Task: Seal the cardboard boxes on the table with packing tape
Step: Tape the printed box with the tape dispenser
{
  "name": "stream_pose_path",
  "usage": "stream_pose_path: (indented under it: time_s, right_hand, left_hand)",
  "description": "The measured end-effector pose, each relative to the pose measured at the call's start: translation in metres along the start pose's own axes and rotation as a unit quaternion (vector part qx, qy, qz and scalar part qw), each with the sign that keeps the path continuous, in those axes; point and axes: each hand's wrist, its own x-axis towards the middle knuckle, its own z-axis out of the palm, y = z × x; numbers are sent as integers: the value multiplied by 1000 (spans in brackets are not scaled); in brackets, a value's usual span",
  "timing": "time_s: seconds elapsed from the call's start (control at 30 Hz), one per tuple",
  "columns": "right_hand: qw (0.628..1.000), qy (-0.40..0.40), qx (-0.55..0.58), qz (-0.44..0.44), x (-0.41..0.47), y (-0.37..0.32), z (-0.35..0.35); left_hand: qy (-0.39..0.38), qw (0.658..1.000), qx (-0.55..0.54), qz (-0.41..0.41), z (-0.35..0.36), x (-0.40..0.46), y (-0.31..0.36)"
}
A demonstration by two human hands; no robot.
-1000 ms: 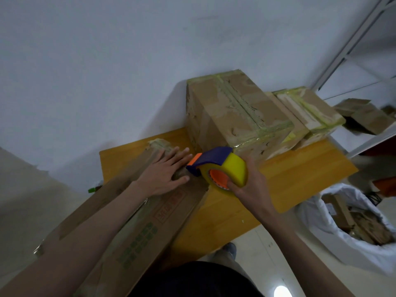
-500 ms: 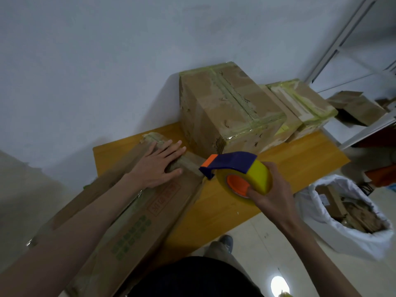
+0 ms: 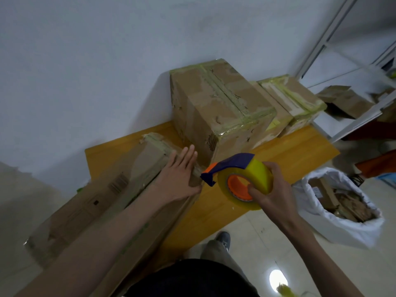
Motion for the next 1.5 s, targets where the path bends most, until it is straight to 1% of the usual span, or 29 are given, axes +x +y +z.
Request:
stream_pose_path:
  time_s: [0.17,0.33,0.43,0.6,0.77,1.03,1.1,1.23,1.37,1.5]
  right_hand:
    - [1000,9,-1,9,-4,-2,-2]
    - [1000,7,1,7,-8,-8,-1]
    - [1000,12,4,-11,-8,-7,-6]
    - [999,-24,-5,-37,-8,-10,-11]
    - [998,-45,-16,-33,-14,-5,-16]
    - [999,-21,-30,-25,-19,3,-32]
    - [998,-30,-45,-32,-18,7,-35]
    - [994,-52,-66,-75,-15,4,-31]
    - [981,-96,-147,-82,-5,-5,-30]
    - [969,-130,-195,-78,7,-18,-27]
  left_hand:
    - [12,999,-9,32,1,-6,12]
    - [1,999,11,37,1,-8,11]
    - [5,999,8,31,3,-7,13]
    - [31,999,-20,30,8,-6,11]
    - [28,999,-25,37,6,-8,13]
    - [29,998,-35,36,5,-8,12]
    - [23,998,-38,36,3,-9,14]
    - [25,998,-49,36,4,-8,14]
    - [23,998,-44,45,5,-7,13]
    - [28,998,-24,58,10,-6,9]
